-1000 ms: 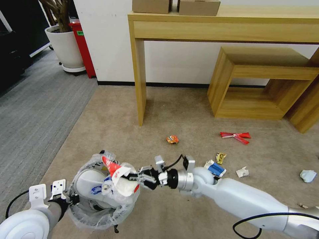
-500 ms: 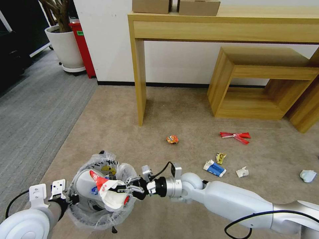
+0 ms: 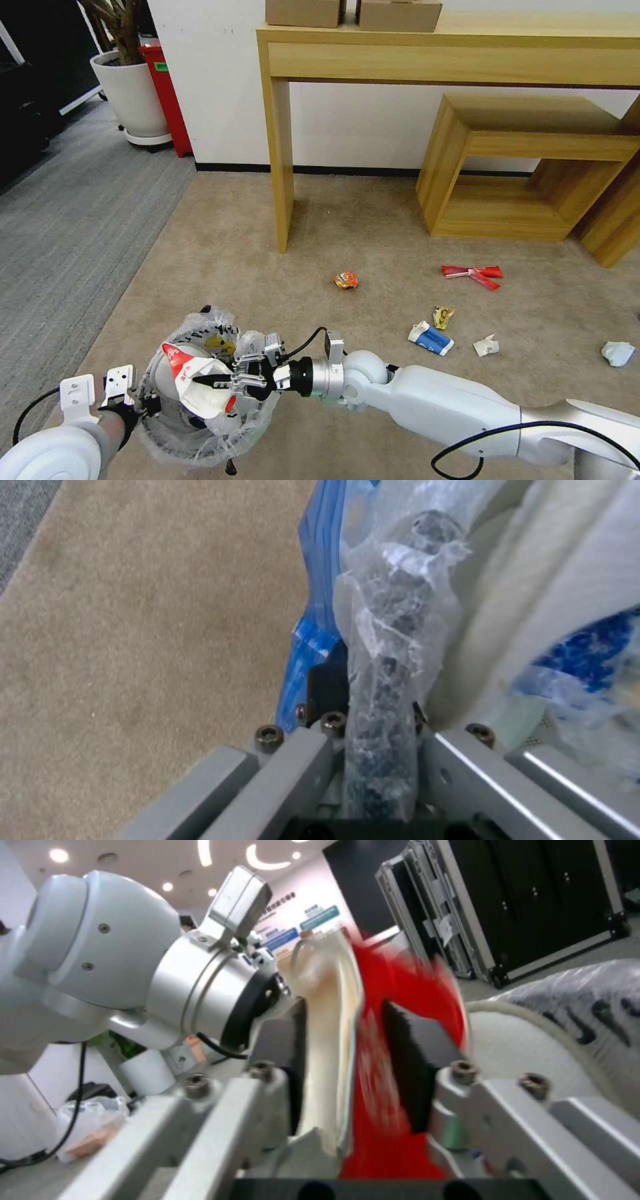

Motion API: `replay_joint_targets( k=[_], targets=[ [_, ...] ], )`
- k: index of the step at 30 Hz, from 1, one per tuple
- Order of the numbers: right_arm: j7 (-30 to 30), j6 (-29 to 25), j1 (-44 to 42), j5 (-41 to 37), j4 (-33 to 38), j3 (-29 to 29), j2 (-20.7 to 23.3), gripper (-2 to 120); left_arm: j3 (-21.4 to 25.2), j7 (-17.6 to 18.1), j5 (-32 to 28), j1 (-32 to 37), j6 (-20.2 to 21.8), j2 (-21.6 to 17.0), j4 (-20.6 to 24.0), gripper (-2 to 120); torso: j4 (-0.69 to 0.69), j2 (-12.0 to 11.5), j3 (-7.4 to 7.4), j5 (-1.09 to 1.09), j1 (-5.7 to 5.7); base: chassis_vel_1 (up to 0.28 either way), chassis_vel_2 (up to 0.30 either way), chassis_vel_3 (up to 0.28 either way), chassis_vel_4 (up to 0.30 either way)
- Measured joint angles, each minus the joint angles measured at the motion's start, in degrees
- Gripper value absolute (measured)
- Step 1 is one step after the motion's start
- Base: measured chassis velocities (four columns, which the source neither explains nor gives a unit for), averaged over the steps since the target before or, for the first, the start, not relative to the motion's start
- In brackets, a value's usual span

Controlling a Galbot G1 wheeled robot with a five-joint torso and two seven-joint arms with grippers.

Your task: Pick up the trash bin and place the garbage on the floor into it.

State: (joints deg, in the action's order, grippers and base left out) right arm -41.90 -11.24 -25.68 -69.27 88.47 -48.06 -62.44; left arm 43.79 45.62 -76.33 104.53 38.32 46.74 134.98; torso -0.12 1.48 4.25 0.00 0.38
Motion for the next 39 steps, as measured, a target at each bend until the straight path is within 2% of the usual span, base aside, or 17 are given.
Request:
replay_joint_targets(
  k=[3, 4, 8, 9, 11, 13, 15, 18, 21, 22, 25, 29, 30, 32, 33, 34, 39],
  targets=[
    [0.98, -0.17, -0.2, 0.37, 0.41, 0.68, 0.92, 51, 0.01, -0.03, 0.18, 0.33, 0.07, 0.19, 0.34, 0, 0.0, 0.0, 0.0, 0.0, 0.0, 0.0, 0.0, 0.0, 0.0],
    [0.98, -0.17, -0.2, 0.37, 0.41, 0.68, 0.92, 51, 0.01, -0.03, 0.18, 0.33, 0.07, 0.19, 0.34, 0, 0.0, 0.0, 0.0, 0.0, 0.0, 0.0, 0.0, 0.0, 0.0],
    [1.76, -0.54, -0.95, 1.11, 1.02, 2.04, 2.36, 68, 0.03, -0.06, 0.25, 0.64, 0.08, 0.15, 0.61, 0, 0.0, 0.0, 0.0, 0.01, -0.01, 0.0, 0.0, 0.0, 0.0],
    [1.76, -0.54, -0.95, 1.11, 1.02, 2.04, 2.36, 68, 0.03, -0.06, 0.25, 0.64, 0.08, 0.15, 0.61, 0, 0.0, 0.0, 0.0, 0.01, -0.01, 0.0, 0.0, 0.0, 0.0],
    [2.21, -0.64, -1.28, 1.44, 1.54, 2.65, 3.17, 80, 0.03, -0.05, 0.33, 0.75, 0.1, 0.17, 0.67, 0, 0.0, 0.0, 0.0, 0.0, -0.01, 0.0, 0.0, 0.0, 0.0],
    [2.34, -0.71, -1.37, 1.57, 1.68, 2.92, 3.42, 83, 0.04, -0.04, 0.34, 0.77, 0.11, 0.17, 0.7, 0, 0.0, 0.0, 0.0, 0.01, 0.0, 0.0, 0.0, 0.0, 0.0],
    [2.65, -0.82, -1.73, 1.74, 1.95, 4.14, 4.04, 93, 0.04, 0.09, 0.28, 0.83, 0.16, -0.02, 0.74, 0, 0.0, 0.0, 0.0, 0.01, -0.01, 0.0, 0.0, 0.0, 0.0],
    [3.08, -0.91, -2.14, 1.71, 2.32, 5.66, 4.67, 99, 0.09, 0.21, 0.13, 0.99, 0.27, -0.15, 0.74, 0, 0.0, 0.0, 0.0, 0.01, -0.01, 0.0, 0.0, 0.0, 0.0],
    [3.26, -0.93, -2.47, 1.6, 2.97, 7.14, 5.29, 100, 0.11, 0.23, 0.04, 1.07, 0.32, -0.21, 0.73, 0, 0.0, 0.0, 0.0, 0.01, -0.01, 0.0, 0.0, 0.0, 0.0],
    [3.61, -0.93, -3.22, 0.9, 4.84, 11.0, 7.06, 100, -0.02, 0.24, 0.03, 1.08, 0.42, -0.29, 0.52, 0, 0.01, 0.0, 0.0, 0.01, 0.0, 0.0, 0.0, 0.0, 0.0],
    [3.78, -0.89, -4.02, 0.78, 6.29, 14.61, 8.91, 100, -0.18, 0.22, -0.09, 0.9, 0.45, -0.38, 0.45, 0, 0.01, 0.0, 0.0, 0.01, 0.0, 0.0, 0.0, 0.0, 0.0],
    [3.78, -0.92, -9.26, 1.47, 9.78, 26.59, 14.67, 100, -0.04, 0.22, -1.07, 0.64, 0.46, -1.32, 0.8, 0, 0.0, 0.0, 0.0, 0.01, 0.0, 0.0, 0.0, 0.0, 0.0],
    [3.78, -0.92, -9.26, 1.47, 9.78, 26.59, 14.67, 100, -0.04, 0.22, -1.07, 0.64, 0.46, -1.32, 0.8, 0, 0.0, 0.0, 0.0, 0.01, 0.0, 0.0, 0.0, 0.0, 0.0],
    [2.95, -1.22, -13.12, 2.93, 10.75, 32.51, 17.97, 100, 0.02, 0.45, -1.78, 0.53, 0.46, -2.09, 0.8, 0, 0.0, 0.01, 0.0, 0.02, 0.0, 0.0, 0.0, 0.0, 0.0],
    [2.95, -1.22, -13.12, 2.93, 10.75, 32.51, 17.97, 100, 0.02, 0.45, -1.78, 0.53, 0.46, -2.09, 0.8, 0, 0.0, 0.01, 0.0, 0.02, 0.0, 0.0, 0.0, 0.0, 0.0],
    [2.48, -1.53, -15.34, 3.89, 11.13, 35.49, 19.68, 100, 0.02, 0.76, -2.4, 0.35, 0.46, -2.51, 0.79, 0, -0.02, 0.01, 0.0, 0.03, 0.0, 0.0, 0.0, 0.0, 0.0],
    [2.12, -3.38, -21.91, 5.4, 12.27, 42.76, 23.95, 100, -0.26, 2.06, -5.19, -0.89, 0.47, -3.89, 0.85, 0, -0.01, 0.01, 0.0, 0.02, 0.0, 0.0, 0.0, 0.0, 0.0]
  ],
)
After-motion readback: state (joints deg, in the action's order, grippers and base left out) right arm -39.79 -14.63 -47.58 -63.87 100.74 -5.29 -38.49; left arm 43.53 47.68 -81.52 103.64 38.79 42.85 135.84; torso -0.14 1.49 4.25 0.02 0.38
